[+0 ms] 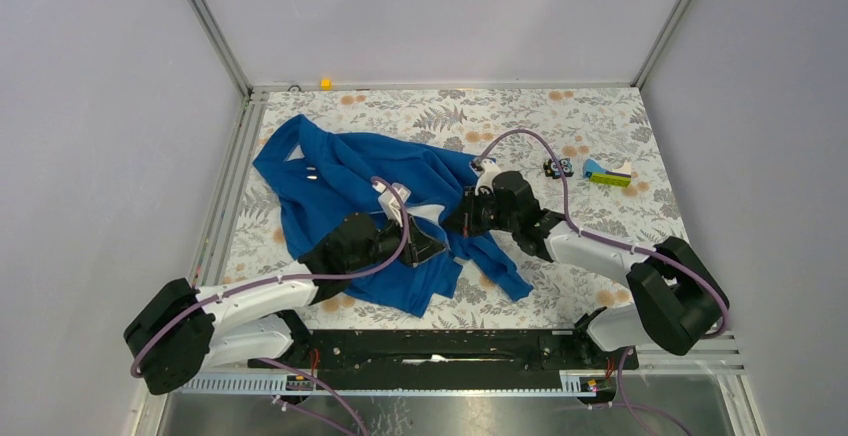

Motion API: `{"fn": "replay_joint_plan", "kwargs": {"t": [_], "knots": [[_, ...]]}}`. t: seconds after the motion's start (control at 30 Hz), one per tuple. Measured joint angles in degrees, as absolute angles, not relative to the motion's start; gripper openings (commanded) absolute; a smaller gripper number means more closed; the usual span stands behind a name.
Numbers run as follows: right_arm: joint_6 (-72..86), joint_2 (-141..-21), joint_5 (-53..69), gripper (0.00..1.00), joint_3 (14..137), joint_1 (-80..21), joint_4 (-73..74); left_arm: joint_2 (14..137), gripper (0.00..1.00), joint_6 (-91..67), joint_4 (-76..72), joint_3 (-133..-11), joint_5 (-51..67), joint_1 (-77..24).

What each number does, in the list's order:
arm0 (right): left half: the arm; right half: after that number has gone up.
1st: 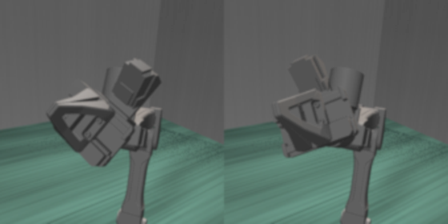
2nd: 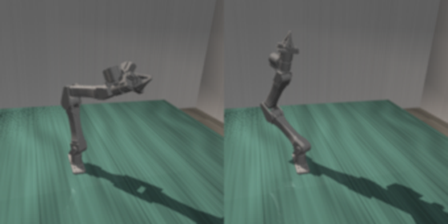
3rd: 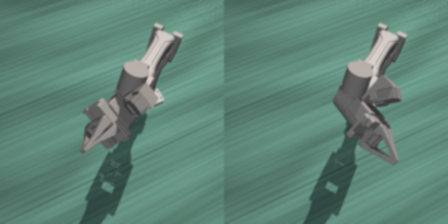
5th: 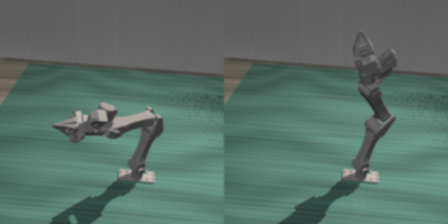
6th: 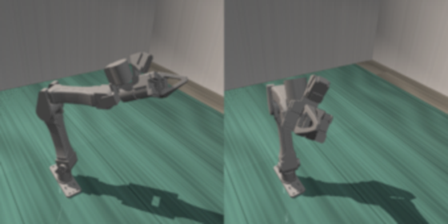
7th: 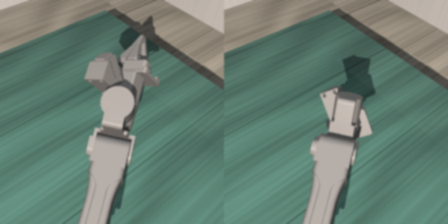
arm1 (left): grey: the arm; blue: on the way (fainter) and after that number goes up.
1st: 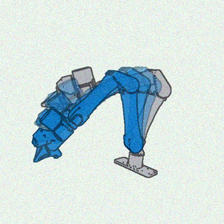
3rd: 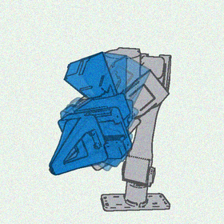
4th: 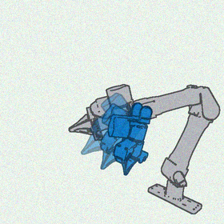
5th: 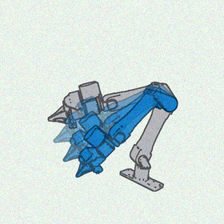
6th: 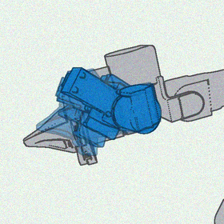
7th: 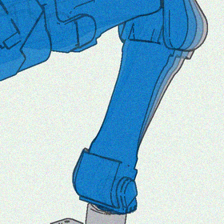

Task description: Zip up the jacket

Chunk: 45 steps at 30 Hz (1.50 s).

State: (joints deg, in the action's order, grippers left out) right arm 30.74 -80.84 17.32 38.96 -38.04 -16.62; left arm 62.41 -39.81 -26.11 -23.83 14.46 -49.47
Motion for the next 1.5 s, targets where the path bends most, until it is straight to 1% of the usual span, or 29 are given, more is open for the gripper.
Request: {"fn": "replay_joint_plan", "kwargs": {"t": [0.17,0.3,0.43,0.53,0.63,0.8,1.07,1.5], "knots": [[31.83,-77.78,27.75,0.0,33.91,-34.57,-23.62,58.54,0.0,-38.52,-19.66,-23.94,10.72,-49.56],[31.68,-77.62,36.93,0.0,32.82,-33.23,-27.46,50.33,0.0,-37.39,-17.02,-22.63,8.05,-49.5],[31.64,-77.6,42.09,0.0,32.03,-33.21,-31.57,44.03,0.0,-36.21,-15.7,-20.67,5.89,-49.45],[33.5,-77.67,45.15,0.0,31.31,-33.21,-35.46,43.68,0.0,-34.7,-15.81,-20.38,5.61,-49.45],[36.82,-78.54,46.92,0.0,31.31,-33.21,-40.1,46.22,0.0,-32.67,-15.97,-20.45,5.63,-49.45],[40.27,-79.07,45.34,0.0,31.2,-33.21,-42.54,50.04,0.0,-30.39,-16.38,-20.47,5.63,-49.45],[40.77,-77.78,38.94,0.0,30.81,-33.21,-38.72,50.41,0.0,-30.02,-20.01,-19.7,5.65,-49.45],[40.38,-77.14,35.55,0.0,30.92,-33.56,-35.11,51.62,0.0,-30.3,-22.57,-18.92,5.78,-49.45]]}}
